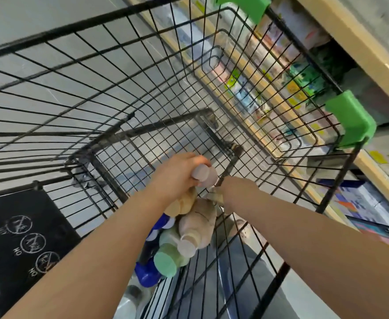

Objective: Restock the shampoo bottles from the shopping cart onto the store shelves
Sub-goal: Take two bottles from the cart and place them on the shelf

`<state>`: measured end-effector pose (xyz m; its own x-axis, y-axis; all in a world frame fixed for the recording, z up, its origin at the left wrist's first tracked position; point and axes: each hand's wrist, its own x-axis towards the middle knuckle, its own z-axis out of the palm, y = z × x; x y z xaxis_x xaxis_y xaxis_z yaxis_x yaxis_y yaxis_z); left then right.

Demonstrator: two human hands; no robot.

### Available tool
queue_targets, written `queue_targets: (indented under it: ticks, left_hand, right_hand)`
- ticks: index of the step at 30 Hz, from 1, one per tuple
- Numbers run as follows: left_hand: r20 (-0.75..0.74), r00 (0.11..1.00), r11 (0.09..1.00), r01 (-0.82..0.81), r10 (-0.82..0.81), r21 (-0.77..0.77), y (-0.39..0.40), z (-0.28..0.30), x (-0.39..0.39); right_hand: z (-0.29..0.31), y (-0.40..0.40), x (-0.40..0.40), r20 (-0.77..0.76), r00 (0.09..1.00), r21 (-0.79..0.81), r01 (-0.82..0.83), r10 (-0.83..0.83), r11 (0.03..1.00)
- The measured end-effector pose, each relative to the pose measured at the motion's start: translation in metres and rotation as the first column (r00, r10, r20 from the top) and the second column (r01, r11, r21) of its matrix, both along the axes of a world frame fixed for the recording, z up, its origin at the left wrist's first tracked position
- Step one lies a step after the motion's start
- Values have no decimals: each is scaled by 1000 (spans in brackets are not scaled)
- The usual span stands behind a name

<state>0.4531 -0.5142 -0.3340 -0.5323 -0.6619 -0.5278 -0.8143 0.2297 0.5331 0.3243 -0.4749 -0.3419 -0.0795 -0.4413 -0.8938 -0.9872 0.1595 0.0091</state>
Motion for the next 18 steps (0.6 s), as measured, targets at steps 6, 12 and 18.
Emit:
queue_targets:
  ticks: [6, 12, 18]
  left_hand:
    - [-15, 989, 989, -147, 147, 10, 7, 3, -3]
    - [-69, 974, 975, -217, 214, -45, 7, 27, -22]
    - [-442, 816, 904, -426, 372, -25, 15, 123, -48]
  right_hand:
    - [30, 5, -18, -70, 993, -156, -110, 100, 982]
    - [83, 19, -44, -77, 996, -367, -60, 34, 928]
    - [163, 47, -77, 84, 987, -626, 160, -138, 763]
